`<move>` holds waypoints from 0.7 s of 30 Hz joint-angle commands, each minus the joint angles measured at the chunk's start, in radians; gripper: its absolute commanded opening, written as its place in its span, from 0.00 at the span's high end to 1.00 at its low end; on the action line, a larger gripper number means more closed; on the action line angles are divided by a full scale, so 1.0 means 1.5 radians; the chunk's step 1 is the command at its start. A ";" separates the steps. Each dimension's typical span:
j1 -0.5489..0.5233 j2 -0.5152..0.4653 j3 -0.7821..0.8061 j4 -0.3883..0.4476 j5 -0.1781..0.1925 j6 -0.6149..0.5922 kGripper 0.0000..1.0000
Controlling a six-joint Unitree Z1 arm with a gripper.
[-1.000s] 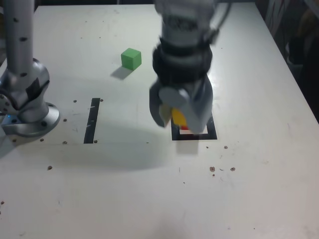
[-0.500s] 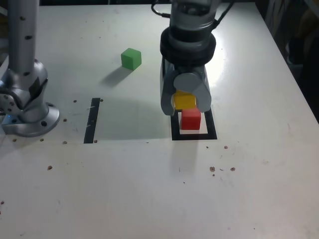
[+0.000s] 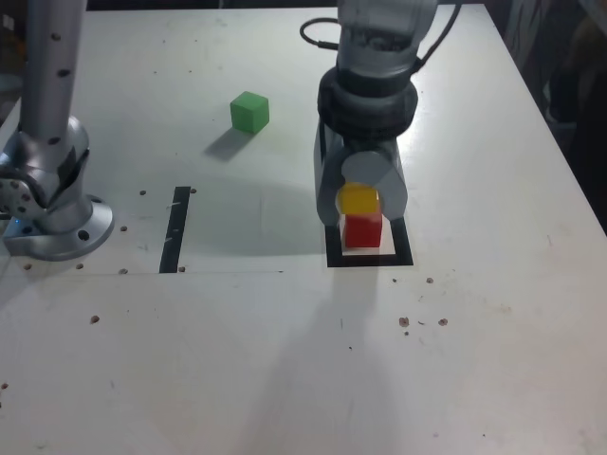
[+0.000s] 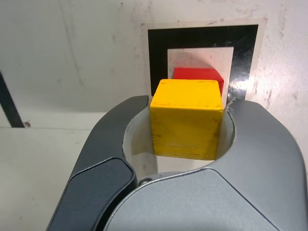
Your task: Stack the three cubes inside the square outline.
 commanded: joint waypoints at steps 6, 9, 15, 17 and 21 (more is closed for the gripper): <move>0.004 0.012 -0.001 -0.019 0.002 0.011 0.86; 0.006 0.013 -0.001 -0.019 0.004 0.015 0.86; 0.007 0.015 0.000 -0.017 0.005 0.016 0.80; 0.007 0.015 -0.001 -0.015 0.002 0.018 0.74; 0.008 0.017 -0.005 -0.014 -0.005 0.030 0.41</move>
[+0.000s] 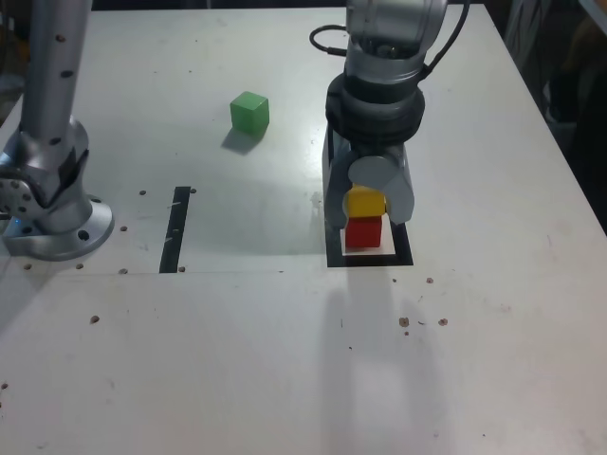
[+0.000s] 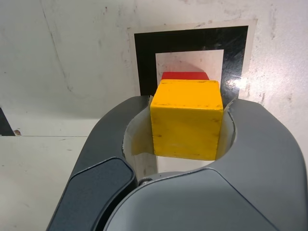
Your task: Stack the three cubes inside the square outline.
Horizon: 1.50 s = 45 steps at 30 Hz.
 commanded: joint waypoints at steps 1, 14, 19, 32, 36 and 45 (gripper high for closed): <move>0.001 0.007 -0.003 0.000 -0.002 0.006 0.31; 0.001 -0.047 -0.014 0.055 0.010 0.013 0.01; 0.006 -0.120 -0.008 0.119 0.039 0.026 0.01; 0.193 -0.237 0.116 0.148 0.097 0.129 0.01; 0.249 -0.211 0.096 0.144 0.145 0.171 0.01; 0.363 -0.153 0.077 0.110 0.157 0.457 0.02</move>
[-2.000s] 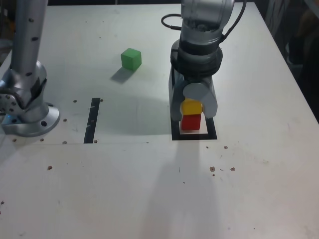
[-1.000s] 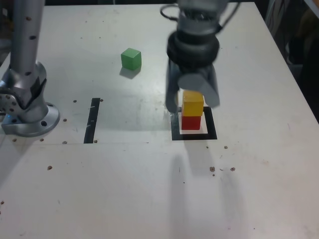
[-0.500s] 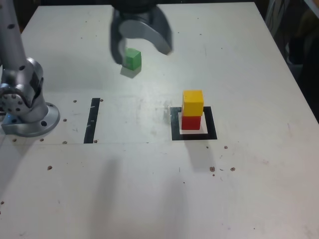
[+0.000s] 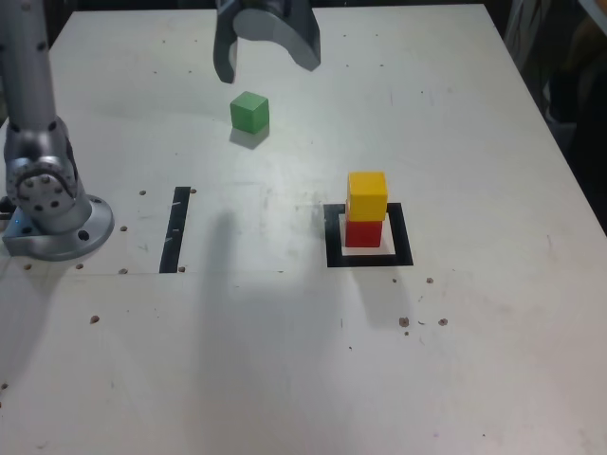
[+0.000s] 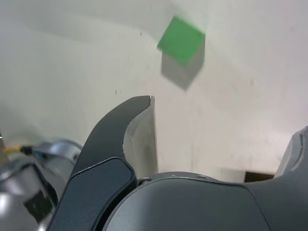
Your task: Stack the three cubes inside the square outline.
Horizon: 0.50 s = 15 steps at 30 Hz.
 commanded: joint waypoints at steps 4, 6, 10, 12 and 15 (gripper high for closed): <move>0.068 0.006 0.036 -0.039 0.039 0.226 0.01; 0.094 0.017 0.053 -0.060 0.050 0.254 0.01; 0.129 0.040 0.095 -0.116 0.061 0.279 0.01; 0.134 0.043 0.107 -0.133 0.064 0.283 0.01; 0.139 0.048 0.115 -0.146 0.069 0.289 0.01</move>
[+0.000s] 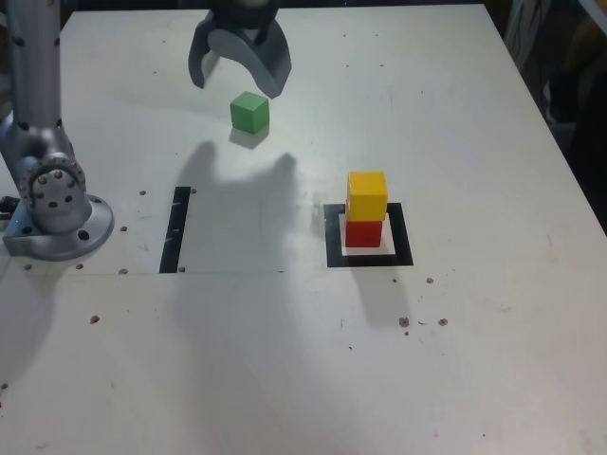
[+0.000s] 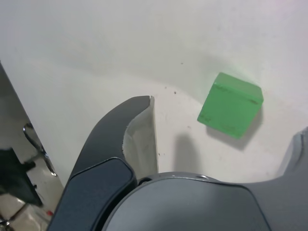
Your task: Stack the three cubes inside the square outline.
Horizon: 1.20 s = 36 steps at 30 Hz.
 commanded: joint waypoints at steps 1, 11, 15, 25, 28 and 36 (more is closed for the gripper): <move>0.005 0.006 0.004 -0.009 0.004 0.004 0.01; 0.019 0.072 0.010 -0.052 0.011 0.029 0.01; 0.019 0.082 0.015 -0.069 0.010 0.029 0.01; 0.017 0.075 0.034 -0.083 -0.026 0.029 0.16; 0.015 0.074 0.039 -0.086 -0.034 0.029 0.25; 0.015 0.077 0.040 -0.099 -0.038 0.028 0.53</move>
